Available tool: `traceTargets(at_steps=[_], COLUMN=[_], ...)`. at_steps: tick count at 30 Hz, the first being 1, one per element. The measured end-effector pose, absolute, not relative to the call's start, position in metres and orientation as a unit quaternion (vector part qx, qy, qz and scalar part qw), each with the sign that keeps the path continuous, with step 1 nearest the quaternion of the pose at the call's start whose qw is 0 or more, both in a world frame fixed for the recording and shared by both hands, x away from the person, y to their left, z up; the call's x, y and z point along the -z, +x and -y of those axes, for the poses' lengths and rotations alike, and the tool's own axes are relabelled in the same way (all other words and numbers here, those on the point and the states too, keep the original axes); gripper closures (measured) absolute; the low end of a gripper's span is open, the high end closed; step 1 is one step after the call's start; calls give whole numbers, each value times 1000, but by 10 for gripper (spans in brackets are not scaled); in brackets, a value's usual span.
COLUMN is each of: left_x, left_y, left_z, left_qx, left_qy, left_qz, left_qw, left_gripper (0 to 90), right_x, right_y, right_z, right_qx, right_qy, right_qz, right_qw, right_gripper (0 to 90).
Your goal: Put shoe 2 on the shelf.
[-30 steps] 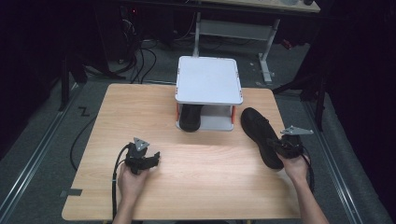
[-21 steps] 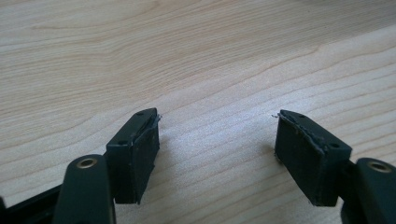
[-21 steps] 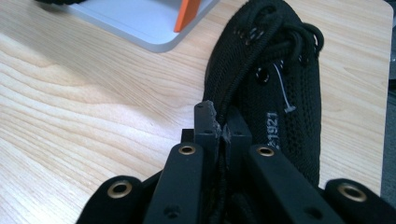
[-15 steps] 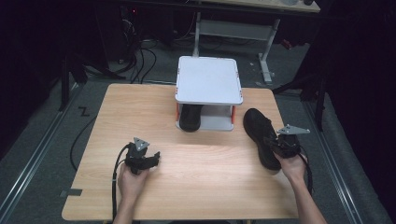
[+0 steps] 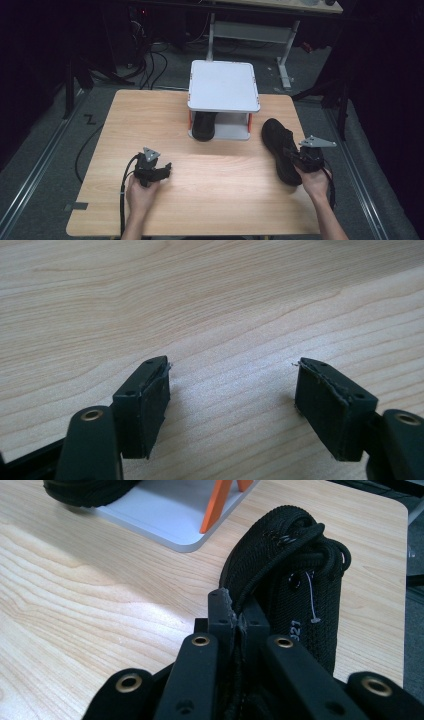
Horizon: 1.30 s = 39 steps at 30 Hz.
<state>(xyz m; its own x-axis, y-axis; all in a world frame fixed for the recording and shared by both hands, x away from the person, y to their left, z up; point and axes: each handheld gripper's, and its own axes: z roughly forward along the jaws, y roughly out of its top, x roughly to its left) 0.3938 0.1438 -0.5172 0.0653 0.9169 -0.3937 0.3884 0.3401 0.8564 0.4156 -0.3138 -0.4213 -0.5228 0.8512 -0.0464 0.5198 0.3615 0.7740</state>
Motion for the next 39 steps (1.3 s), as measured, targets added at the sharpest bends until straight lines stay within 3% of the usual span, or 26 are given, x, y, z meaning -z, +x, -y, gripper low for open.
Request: traceTargets(at_steps=[27,39], left_x=[517,517], left_y=[394,394], left_z=[-144,-144], left_qx=[-256,-256], left_qy=[514,514], left_qz=[-634,-634], left_qw=[518,518], left_gripper=[307,307], right_x=[406,399], right_y=[359,355], right_z=[287,258], right_qx=[-372,-382], right_qy=[356,320], right_qz=[-827,-839], right_qw=[227,217], right_gripper=[876,876])
